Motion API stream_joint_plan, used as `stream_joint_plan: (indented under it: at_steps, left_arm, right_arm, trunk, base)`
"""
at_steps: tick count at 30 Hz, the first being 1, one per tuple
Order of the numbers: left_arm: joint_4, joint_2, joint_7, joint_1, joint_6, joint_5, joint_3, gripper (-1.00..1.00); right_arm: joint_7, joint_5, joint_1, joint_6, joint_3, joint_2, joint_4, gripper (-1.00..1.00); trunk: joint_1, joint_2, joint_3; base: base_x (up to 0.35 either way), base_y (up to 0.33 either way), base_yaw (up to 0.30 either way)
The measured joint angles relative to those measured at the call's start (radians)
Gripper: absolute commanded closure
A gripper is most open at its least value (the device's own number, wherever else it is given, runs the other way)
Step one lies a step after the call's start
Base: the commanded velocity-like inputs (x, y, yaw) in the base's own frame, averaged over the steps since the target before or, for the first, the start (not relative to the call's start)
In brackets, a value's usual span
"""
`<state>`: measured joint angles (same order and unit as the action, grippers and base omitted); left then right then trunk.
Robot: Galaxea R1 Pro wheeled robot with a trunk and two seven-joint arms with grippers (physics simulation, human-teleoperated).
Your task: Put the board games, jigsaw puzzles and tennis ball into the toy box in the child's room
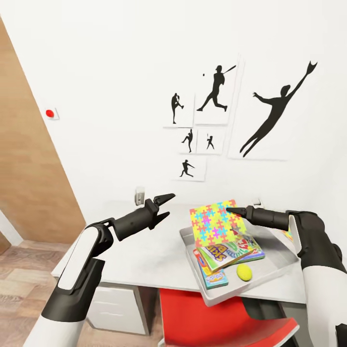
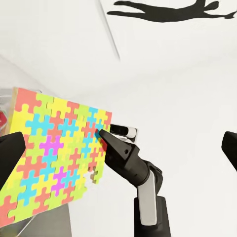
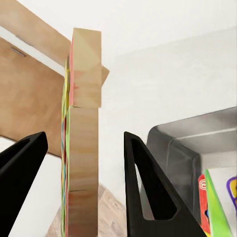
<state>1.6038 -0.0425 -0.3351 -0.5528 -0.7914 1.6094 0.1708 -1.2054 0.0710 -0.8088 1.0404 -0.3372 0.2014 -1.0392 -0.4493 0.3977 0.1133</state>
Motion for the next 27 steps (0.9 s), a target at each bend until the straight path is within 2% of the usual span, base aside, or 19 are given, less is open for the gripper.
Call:
stream_joint_plan:
  at_steps: [11,27]
  left_arm:
    - [0.000,0.000,0.000,0.000,0.002,0.000,0.004,-1.00]
    - [0.000,0.000,0.000,0.000,0.002,0.000,0.005,-1.00]
  right_arm:
    - [0.000,0.000,0.000,0.000,-0.001,0.001,0.000,1.00]
    - [0.000,-0.001,0.000,0.000,0.000,0.001,0.000,1.00]
  trunk:
    - [0.000,0.000,0.000]
    - [0.000,0.000,0.000]
  base:
    - [0.122,0.000,0.017]
    - [0.013,0.000,0.001]
